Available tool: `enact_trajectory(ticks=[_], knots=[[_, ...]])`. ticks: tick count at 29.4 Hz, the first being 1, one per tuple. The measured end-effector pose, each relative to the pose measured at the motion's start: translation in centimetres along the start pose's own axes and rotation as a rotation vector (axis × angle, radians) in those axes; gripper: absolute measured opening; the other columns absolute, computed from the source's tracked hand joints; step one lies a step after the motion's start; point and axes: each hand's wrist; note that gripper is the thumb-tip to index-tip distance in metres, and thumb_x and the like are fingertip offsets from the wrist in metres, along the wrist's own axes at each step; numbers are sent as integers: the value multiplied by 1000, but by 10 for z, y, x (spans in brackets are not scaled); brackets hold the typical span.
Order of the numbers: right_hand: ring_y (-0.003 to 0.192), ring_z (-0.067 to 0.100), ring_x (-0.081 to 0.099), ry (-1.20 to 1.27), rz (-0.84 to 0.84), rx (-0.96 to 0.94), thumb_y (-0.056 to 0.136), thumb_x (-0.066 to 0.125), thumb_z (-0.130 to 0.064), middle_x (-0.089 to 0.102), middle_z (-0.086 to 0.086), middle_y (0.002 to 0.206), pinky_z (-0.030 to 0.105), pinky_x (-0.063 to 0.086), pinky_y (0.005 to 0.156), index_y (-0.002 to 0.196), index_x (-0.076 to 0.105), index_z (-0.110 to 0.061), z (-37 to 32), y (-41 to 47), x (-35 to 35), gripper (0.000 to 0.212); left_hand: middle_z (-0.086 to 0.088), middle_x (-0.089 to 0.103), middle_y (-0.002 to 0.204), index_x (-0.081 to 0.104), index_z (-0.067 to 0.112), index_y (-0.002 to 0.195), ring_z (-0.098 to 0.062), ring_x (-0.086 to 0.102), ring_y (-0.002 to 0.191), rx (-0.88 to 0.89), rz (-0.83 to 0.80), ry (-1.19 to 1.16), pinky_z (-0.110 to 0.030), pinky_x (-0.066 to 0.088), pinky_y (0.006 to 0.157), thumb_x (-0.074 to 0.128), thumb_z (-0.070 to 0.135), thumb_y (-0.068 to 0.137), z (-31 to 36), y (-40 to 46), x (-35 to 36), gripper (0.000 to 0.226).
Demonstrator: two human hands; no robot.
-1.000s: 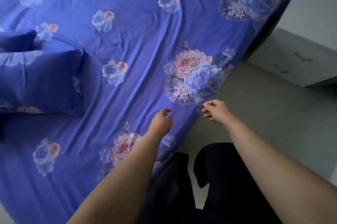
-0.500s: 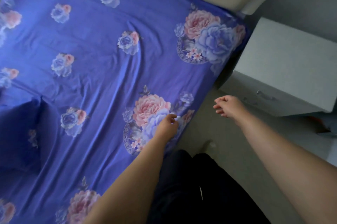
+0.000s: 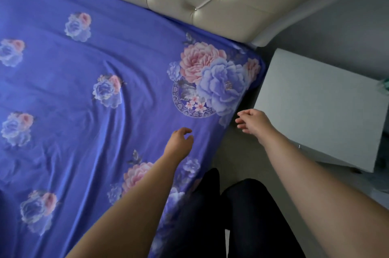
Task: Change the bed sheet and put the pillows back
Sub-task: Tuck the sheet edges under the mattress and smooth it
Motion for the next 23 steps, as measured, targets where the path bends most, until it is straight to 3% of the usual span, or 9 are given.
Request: enact_trajectory(ticks=[5,9,12,15,17,19,21,23], knots=[[71,13,67,13,64,20,90,58,-29,71,-1,88,23,48,57,83,60,-24,-15,84,-15,9,-6,52,134,53,17,129,-30,57,110,12,-30,68,-37,48,88,46,25,95,43,66,1,35],[74,17,67,8,162,-31,87,61,-28,69,3,94,35,57,76,93,63,-19,-26,160,-27,11,-11,47,132,53,17,127,-31,51,116,54,-22,134,-39,43,95,45,21,94,74,112,29,35],[93,32,65,-83,226,-111,92,55,-34,68,14,106,34,49,84,104,63,-12,-41,218,-31,26,-6,45,134,52,22,128,-28,49,117,79,7,140,-36,41,93,47,25,94,96,151,46,34],[110,33,58,-249,297,-155,97,47,-31,63,18,120,28,42,85,117,61,-5,-54,285,-45,36,-5,46,134,53,24,128,-29,53,114,86,83,130,-37,42,93,49,24,93,121,197,63,35],[122,31,52,-291,250,-184,95,50,-24,54,16,133,31,40,99,129,54,-5,-57,325,-55,39,-8,48,132,53,23,128,-31,51,115,112,147,131,-37,40,97,51,21,91,135,221,71,37],[134,31,38,-429,194,-153,94,52,-21,33,15,150,36,35,108,144,34,-7,-59,357,-64,56,-12,51,127,54,21,127,-33,49,115,136,197,136,-35,36,96,50,19,91,147,242,82,36],[138,35,29,-503,125,-82,92,51,-17,17,11,156,46,38,107,151,18,-13,-64,383,-69,67,-14,55,122,55,19,126,-35,49,114,138,233,129,-35,35,94,49,17,90,159,261,96,36],[138,36,29,-633,102,-63,91,51,-15,16,14,156,45,35,109,151,12,-13,-71,405,-73,72,-13,56,122,55,19,125,-34,49,112,152,270,117,-35,34,93,48,16,90,172,276,108,37]])
Point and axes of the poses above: each hand's wrist, its own y-axis towards the middle knuckle, its own x-axis out of the palm, z = x × y
